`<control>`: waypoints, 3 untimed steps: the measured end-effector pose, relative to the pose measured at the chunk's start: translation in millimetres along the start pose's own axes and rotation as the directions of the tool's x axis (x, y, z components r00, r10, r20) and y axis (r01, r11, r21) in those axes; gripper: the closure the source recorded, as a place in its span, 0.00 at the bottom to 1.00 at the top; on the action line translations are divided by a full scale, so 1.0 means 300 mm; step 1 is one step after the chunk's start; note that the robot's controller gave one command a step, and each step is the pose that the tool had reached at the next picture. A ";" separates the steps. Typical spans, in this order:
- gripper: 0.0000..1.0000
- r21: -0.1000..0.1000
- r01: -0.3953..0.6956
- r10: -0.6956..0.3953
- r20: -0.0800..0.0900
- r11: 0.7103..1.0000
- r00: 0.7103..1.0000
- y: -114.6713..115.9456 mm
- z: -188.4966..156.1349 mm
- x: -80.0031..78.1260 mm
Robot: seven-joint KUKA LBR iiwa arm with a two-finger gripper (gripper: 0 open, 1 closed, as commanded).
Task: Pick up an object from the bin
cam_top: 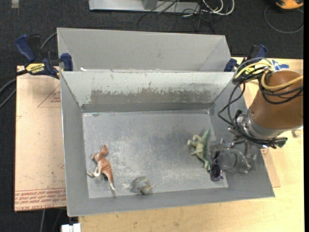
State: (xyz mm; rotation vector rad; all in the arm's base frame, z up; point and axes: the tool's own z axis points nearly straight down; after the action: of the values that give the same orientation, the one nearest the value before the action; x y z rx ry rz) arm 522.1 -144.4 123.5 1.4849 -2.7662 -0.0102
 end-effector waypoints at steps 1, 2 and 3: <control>0.00 0.004 -0.209 0.209 0.006 0.978 0.978 0.057 0.175 -0.089; 1.00 -0.002 0.352 -0.352 0.028 0.936 0.936 0.003 0.166 -0.041; 1.00 -0.002 0.353 -0.353 0.027 0.936 0.935 0.003 0.166 -0.041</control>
Offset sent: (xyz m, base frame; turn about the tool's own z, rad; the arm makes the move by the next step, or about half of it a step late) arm 0.0023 -0.0060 -0.0535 -0.3596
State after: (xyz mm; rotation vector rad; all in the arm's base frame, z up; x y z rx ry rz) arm 528.1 -133.4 73.8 1.9697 -2.4718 -0.0399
